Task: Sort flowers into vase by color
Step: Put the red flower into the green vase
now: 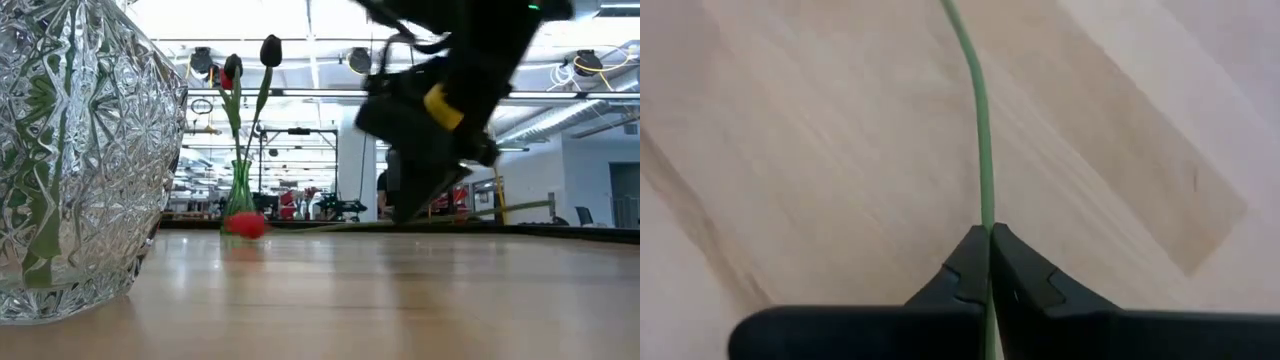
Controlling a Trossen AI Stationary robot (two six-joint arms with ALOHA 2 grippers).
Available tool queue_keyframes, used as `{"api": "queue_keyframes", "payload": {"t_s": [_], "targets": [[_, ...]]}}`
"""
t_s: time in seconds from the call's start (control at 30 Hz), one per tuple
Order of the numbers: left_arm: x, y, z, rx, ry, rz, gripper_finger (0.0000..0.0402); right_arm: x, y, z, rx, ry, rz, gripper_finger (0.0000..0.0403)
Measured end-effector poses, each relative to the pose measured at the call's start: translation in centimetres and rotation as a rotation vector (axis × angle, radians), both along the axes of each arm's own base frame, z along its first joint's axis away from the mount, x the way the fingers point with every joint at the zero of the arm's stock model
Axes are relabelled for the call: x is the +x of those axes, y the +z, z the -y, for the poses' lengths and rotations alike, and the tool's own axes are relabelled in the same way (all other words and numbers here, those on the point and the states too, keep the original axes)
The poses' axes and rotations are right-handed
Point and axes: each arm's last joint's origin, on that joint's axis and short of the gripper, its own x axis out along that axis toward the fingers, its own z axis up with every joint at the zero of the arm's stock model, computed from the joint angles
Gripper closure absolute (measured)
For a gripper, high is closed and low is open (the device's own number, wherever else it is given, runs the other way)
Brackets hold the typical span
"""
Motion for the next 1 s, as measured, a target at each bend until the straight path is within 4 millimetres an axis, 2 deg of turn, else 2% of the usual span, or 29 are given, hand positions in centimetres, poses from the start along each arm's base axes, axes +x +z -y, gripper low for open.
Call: {"api": "queue_keyframes", "payload": {"t_s": [0.2, 0.27, 0.37, 0.47, 0.53, 0.73, 1.0], "targets": [[0.2, 1.0, -0.3, -0.026, 0.148, 0.128, 0.0217, -3.8, 1.4, 1.4, 0.138, -0.115, 0.233, 0.0403], [0.8, 0.6, 0.2, 0.012, 0.071, 0.163, 0.0217, -4.6, 1.9, 2.0, 0.158, -0.123, 0.272, 0.0402], [2.4, -1.8, 1.4, 0.025, -0.089, 0.222, 0.0217, -5.3, 3.0, 2.9, 0.165, -0.137, 0.318, 0.0402], [3.7, -5.0, 2.0, -0.004, -0.105, 0.288, 0.0217, -5.5, 3.8, 3.7, 0.149, -0.127, 0.334, 0.0402], [4.1, -6.3, 2.1, -0.018, -0.074, 0.323, 0.0217, -5.4, 4.2, 4.3, 0.134, -0.114, 0.337, 0.0402], [4.4, -6.3, 0.8, 0.007, 0.049, 0.321, 0.0217, -4.9, 4.3, 5.9, 0.119, -0.071, 0.312, 0.0402], [4.8, -6.8, -0.7, 0.029, 0.027, 0.285, 0.0217, -4.5, 4.2, 8.2, 0.154, 0.036, 0.236, 0.0402]]}}
